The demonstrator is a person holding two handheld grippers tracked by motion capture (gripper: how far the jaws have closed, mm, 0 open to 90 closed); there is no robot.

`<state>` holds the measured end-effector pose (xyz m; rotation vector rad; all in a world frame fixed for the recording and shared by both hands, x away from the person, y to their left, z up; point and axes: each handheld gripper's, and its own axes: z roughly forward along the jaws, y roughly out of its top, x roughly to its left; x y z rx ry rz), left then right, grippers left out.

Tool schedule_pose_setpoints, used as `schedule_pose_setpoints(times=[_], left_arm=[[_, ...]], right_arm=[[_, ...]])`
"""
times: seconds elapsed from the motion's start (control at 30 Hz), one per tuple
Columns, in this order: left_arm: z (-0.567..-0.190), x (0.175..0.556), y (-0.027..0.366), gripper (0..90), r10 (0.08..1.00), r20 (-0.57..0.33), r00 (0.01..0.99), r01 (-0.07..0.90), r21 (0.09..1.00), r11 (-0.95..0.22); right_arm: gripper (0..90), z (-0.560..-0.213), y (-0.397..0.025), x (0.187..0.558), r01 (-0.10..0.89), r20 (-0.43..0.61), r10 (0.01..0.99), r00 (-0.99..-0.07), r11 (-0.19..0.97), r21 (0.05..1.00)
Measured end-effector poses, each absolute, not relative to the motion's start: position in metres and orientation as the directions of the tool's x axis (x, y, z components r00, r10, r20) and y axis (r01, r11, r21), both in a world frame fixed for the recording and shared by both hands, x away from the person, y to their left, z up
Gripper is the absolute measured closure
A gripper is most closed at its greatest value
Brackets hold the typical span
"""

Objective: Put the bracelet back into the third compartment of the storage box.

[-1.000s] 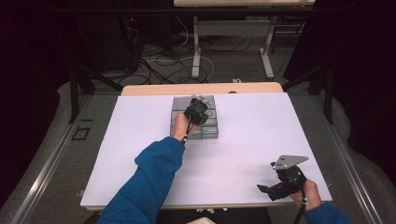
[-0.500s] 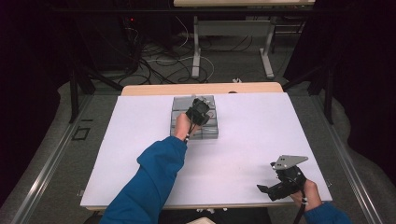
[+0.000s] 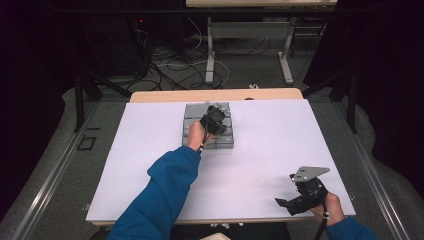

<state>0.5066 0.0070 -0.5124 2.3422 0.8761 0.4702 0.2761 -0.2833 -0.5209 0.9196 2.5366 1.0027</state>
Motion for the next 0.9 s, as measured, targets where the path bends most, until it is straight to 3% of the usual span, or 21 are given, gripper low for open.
schedule_pose_setpoints(times=[0.1, 0.27, 0.43, 0.67, 0.9], left_arm=[[-0.507, 0.504, 0.01, 63.7, 0.683, 0.113, 0.721, 0.476, 0.636, -0.608], [-0.501, 0.5, 0.014, 40.0, 0.682, 0.093, 0.725, 0.489, 0.629, -0.605], [-0.495, 0.493, 0.019, 23.7, 0.684, 0.081, 0.725, 0.492, 0.635, -0.596], [-0.49, 0.478, 0.03, 9.2, 0.688, 0.067, 0.723, 0.504, 0.63, -0.591], [-0.485, 0.458, 0.045, 2.9, 0.678, 0.055, 0.733, 0.493, 0.644, -0.585]], right_arm=[[2.6, -0.521, -0.283, 0.276, 0.468, -0.008, 0.65, -0.76, 0.555, 0.688], [2.6, -0.522, -0.283, 0.276, 0.464, -0.011, 0.65, -0.76, 0.553, 0.692], [2.6, -0.521, -0.283, 0.276, 0.469, -0.004, 0.645, -0.764, 0.561, 0.682], [2.6, -0.521, -0.283, 0.276, 0.465, -0.008, 0.646, -0.764, 0.559, 0.686], [2.6, -0.521, -0.283, 0.276, 0.461, -0.013, 0.641, -0.767, 0.565, 0.684]])
